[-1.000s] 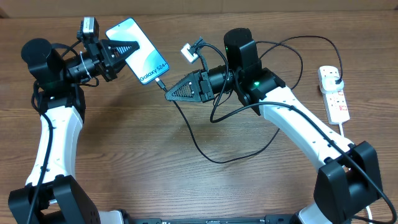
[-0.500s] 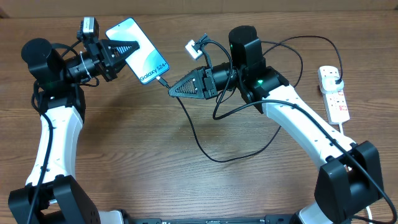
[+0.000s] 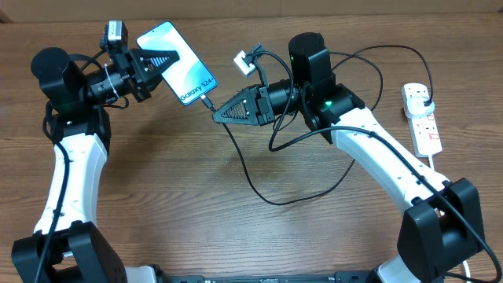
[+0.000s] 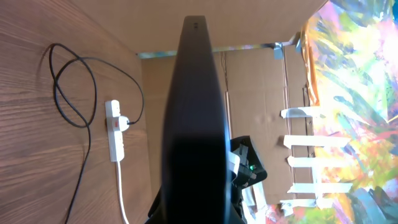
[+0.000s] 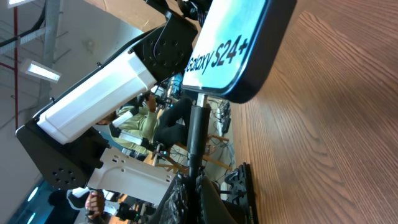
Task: Plug charger to phone and switch on socket
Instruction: 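Align the USB-C tip with the phone's bottom port held by left gripper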
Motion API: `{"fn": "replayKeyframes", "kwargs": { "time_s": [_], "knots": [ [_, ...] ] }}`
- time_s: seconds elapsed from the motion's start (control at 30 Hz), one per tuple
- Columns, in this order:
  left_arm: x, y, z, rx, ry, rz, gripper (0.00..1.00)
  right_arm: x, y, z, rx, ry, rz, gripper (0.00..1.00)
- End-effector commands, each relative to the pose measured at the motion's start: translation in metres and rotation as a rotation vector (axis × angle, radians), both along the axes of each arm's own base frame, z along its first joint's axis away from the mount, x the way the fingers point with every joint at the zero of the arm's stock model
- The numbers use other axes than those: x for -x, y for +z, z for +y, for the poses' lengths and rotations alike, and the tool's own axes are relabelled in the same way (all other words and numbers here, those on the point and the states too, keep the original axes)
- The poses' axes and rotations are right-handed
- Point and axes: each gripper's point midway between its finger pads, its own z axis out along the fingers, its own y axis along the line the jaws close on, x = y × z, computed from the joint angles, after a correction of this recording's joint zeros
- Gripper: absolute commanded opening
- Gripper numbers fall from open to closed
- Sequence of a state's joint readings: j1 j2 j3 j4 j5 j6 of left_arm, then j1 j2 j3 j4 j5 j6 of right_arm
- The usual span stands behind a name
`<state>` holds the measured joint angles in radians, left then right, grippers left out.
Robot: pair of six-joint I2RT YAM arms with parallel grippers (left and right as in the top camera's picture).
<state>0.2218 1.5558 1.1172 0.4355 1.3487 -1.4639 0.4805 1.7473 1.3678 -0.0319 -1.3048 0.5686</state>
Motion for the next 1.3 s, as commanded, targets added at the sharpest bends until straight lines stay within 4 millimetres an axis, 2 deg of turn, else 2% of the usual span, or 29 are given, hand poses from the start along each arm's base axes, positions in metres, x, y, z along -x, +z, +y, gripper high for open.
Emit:
{"fn": "replayKeyframes", "kwargs": {
  "time_s": [0.0,0.27,0.63,0.87,1.27],
  "knots": [
    [0.010,0.007,-0.014,-0.013,-0.067,-0.043,0.04,-0.001,0.015,0.001,-0.015,-0.029,-0.037,0.04],
    [0.014,0.007,-0.022,-0.017,-0.101,-0.053,0.04,-0.005,0.018,0.002,-0.023,-0.046,-0.045,0.04],
    [0.016,0.007,-0.023,-0.013,-0.115,-0.044,0.04,-0.005,0.018,0.002,-0.022,-0.050,-0.045,0.04],
    [0.026,0.007,-0.033,-0.013,-0.179,-0.046,0.04,-0.006,0.019,0.002,-0.023,-0.054,-0.048,0.04],
    [0.023,0.007,-0.031,-0.014,-0.161,-0.046,0.04,0.001,0.019,0.001,-0.025,-0.016,-0.030,0.04]
  ]
}}
